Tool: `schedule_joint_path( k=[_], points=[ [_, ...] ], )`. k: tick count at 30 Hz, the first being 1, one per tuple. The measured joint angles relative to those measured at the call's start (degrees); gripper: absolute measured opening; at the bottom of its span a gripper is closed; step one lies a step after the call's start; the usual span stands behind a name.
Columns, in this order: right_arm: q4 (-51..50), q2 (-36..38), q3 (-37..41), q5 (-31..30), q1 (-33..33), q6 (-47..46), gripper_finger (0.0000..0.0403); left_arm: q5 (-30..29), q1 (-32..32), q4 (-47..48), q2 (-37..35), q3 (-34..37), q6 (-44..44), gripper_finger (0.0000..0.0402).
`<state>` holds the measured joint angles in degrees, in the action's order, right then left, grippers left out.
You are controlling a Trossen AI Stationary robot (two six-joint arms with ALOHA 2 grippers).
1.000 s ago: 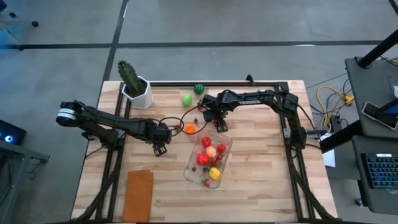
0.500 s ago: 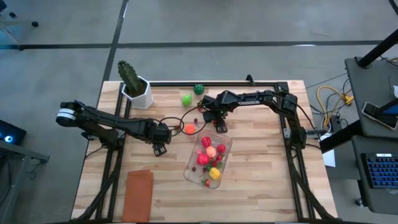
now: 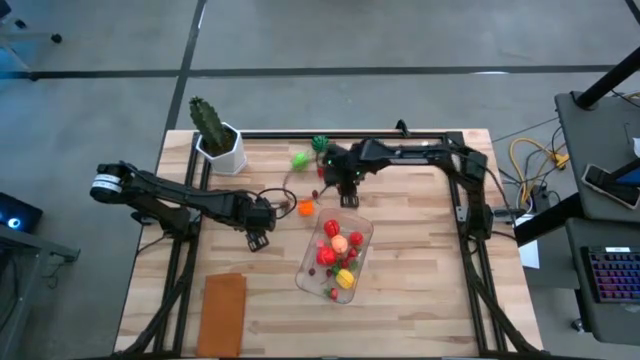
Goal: Pick and placing Produce into tupperware
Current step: Put the red cherry into the transparent bin
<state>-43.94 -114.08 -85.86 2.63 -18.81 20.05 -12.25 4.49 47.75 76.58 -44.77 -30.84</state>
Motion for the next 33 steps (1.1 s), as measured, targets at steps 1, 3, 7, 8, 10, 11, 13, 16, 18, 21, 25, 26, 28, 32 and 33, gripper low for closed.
schedule_joint_path(
  k=[1,3,7,8,10,11,13,16,18,21,25,26,28,32,33],
  points=[
    [0.0,1.5,-0.3,0.1,-0.2,-0.1,0.0120,0.0,0.0,-0.2,0.0,0.0,0.1,0.0203],
    [-0.1,4.7,-0.9,0.2,-0.4,-0.7,0.0120,0.0,0.0,-1.3,0.0,0.0,0.2,0.0203],
    [-2.0,12.8,-1.1,4.4,-0.2,-1.5,0.0118,0.0,0.0,-3.5,0.0,0.0,1.2,0.0203],
    [-2.8,14.7,-1.2,6.2,0.3,-1.9,0.0119,0.0,0.0,-3.9,0.0,0.0,1.4,0.0203],
    [-5.3,17.4,-1.2,8.8,1.6,-2.5,0.0121,-0.1,0.0,-4.7,0.1,0.0,1.5,0.0203],
    [-6.8,18.4,-1.1,9.5,2.4,-2.7,0.0123,-0.1,0.0,-5.1,0.2,0.0,1.9,0.0203],
    [-8.9,19.4,-1.1,9.7,4.3,-3.3,0.0127,-0.4,0.0,-6.9,0.4,0.1,3.8,0.0203],
    [-9.8,20.3,-1.0,10.0,7.1,-4.5,0.0129,-1.6,-1.2,-10.2,1.2,0.1,6.5,0.0203],
    [-9.7,20.2,-0.9,10.0,8.9,-5.0,0.0128,-1.6,-3.1,-11.9,1.9,0.1,7.3,0.0203],
    [-9.8,19.2,-0.7,11.3,10.7,-6.1,0.0122,-1.8,-6.7,-12.4,3.4,0.2,7.6,0.0203],
    [-11.4,17.7,-0.6,16.6,11.2,-7.2,0.0117,-3.2,-11.9,-13.6,4.9,0.2,8.1,0.0203],
    [-12.1,17.1,-0.5,18.1,11.5,-7.4,0.0117,-3.2,-12.8,-13.5,5.1,0.2,8.8,0.0203],
    [-13.8,15.8,-0.4,20.6,12.2,-7.5,0.0121,-2.9,-13.8,-14.2,5.2,0.2,10.1,0.0203],
    [-17.8,14.1,-0.1,23.4,13.8,-6.9,0.0139,-2.7,-14.0,-14.8,5.2,0.2,14.7,0.0203],
    [-18.4,13.8,-0.1,23.5,14.1,-6.6,0.0145,-2.6,-14.0,-14.7,5.2,0.2,15.8,0.0203]
  ],
)
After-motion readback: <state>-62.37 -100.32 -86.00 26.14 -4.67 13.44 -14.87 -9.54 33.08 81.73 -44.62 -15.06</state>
